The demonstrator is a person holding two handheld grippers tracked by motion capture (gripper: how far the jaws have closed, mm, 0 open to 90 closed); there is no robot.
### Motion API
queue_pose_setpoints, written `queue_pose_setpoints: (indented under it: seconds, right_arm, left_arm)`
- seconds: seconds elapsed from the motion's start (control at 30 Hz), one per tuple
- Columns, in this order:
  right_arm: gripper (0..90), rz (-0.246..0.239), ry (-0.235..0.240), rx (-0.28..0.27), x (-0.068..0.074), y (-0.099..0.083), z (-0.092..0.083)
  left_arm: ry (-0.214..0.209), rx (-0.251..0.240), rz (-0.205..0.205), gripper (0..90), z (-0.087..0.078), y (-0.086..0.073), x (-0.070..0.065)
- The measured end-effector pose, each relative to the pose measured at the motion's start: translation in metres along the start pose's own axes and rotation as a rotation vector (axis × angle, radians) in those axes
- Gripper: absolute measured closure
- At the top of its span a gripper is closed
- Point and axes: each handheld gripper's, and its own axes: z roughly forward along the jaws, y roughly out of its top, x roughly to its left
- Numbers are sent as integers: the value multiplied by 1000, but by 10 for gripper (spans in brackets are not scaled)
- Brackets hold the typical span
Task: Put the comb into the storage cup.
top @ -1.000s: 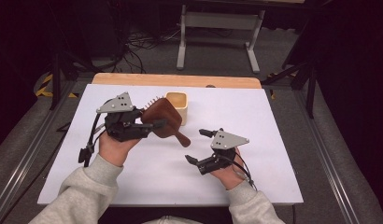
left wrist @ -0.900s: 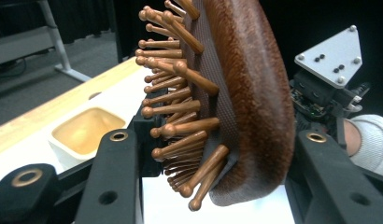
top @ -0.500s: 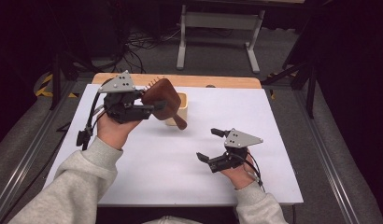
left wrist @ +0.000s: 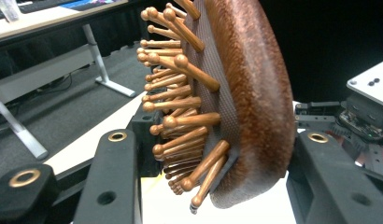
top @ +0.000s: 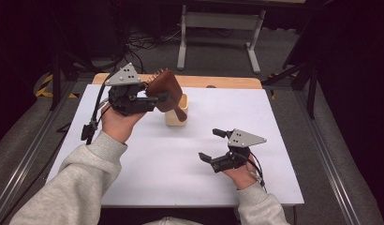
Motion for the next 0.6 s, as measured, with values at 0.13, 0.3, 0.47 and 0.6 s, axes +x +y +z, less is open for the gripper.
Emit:
queue_pose_setpoints:
  seconds: [0.13,0.3,0.47,0.6]
  right_arm:
    - [35,2,-2,10,0,-1,1]
    - [35,2,-5,17,-1,-1,2]
    - [35,6,-4,15,-2,-1,1]
    - [35,5,-2,12,-1,-1,2]
  left_arm:
    - [29,-12,5,536,1,3,2]
    - [70,-38,13,536,2,6,5]
    - [101,-51,1,537,4,8,9]
    - [105,-57,-12,537,8,9,11]
